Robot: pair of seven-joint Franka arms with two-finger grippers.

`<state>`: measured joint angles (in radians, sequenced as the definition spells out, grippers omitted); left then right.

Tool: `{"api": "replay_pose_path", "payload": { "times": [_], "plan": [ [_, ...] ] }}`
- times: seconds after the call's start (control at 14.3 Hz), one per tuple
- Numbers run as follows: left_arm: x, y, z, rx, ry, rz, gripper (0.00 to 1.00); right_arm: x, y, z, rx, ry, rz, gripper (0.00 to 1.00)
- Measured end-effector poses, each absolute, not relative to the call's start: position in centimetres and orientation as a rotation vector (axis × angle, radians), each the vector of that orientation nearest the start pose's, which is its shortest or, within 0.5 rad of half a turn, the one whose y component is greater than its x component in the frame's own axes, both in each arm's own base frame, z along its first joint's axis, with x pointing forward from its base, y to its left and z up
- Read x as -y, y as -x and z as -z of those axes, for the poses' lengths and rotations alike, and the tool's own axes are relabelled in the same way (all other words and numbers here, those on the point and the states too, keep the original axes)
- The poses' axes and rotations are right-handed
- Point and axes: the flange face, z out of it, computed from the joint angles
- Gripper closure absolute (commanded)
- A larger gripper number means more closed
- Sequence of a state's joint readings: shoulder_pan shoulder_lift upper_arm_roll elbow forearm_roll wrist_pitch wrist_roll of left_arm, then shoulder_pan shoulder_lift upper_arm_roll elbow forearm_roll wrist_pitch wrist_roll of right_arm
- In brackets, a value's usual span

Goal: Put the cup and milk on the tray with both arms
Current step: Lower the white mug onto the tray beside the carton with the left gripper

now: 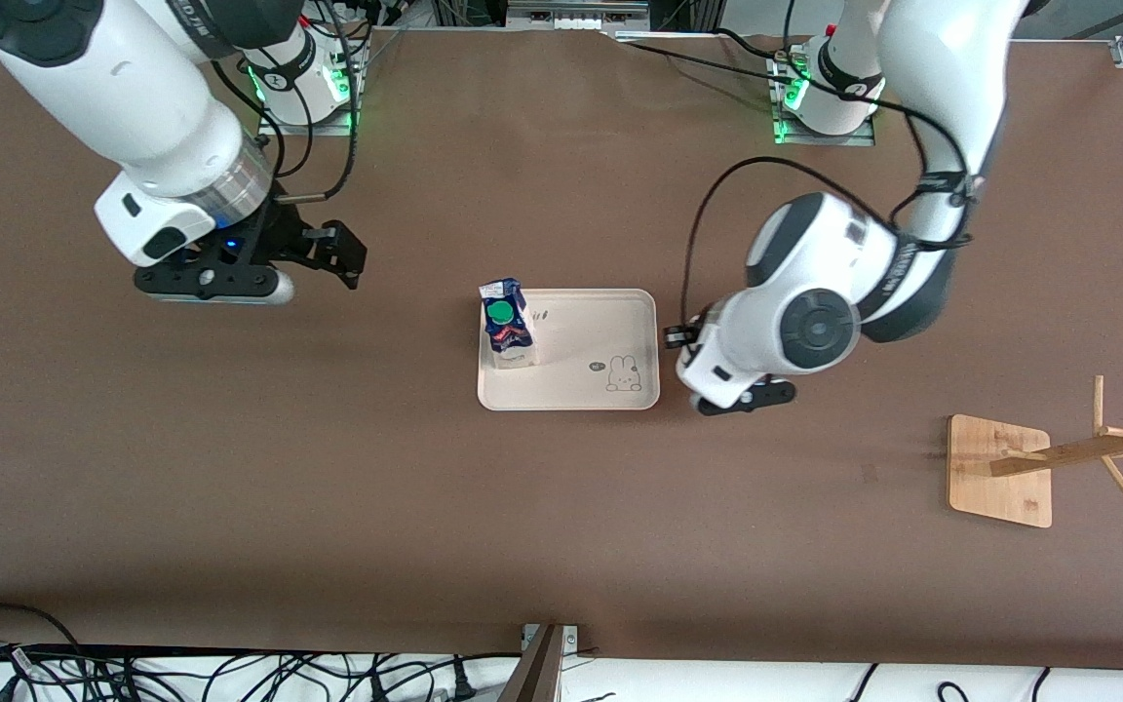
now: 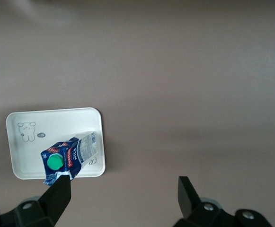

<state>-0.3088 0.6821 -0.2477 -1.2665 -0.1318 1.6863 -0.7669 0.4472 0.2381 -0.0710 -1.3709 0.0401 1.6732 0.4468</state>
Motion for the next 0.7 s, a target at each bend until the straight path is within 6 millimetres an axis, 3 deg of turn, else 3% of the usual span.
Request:
{"api": "replay_pose_path", "payload": {
  "times": [0.21,0.35,0.42,0.56,0.7],
  "plan": [
    [41.8,-59.8,-31.4,0.528,3.123,-0.633,1.0,-22.6,-59.6,-58.5,-0.115,3.102,0.078,0.0],
    [43.9,-58.8,-28.6,0.558,3.124,-0.711,1.0,-20.8,-60.3,-58.4,-0.126,3.112,0.082,0.0],
    [44.4,-58.4,-27.1,0.563,3.109,-0.741,1.0,-19.1,-60.8,-58.3,-0.121,3.12,0.082,0.0],
    [44.8,-57.9,-24.8,0.563,3.083,-0.784,1.0,-13.3,-62.4,-57.8,-0.095,3.133,0.059,0.0],
    [45.8,-57.0,-24.4,0.539,3.076,-0.799,1.0,-7.0,-63.3,-57.4,-0.057,3.139,0.019,0.0]
  ]
}}
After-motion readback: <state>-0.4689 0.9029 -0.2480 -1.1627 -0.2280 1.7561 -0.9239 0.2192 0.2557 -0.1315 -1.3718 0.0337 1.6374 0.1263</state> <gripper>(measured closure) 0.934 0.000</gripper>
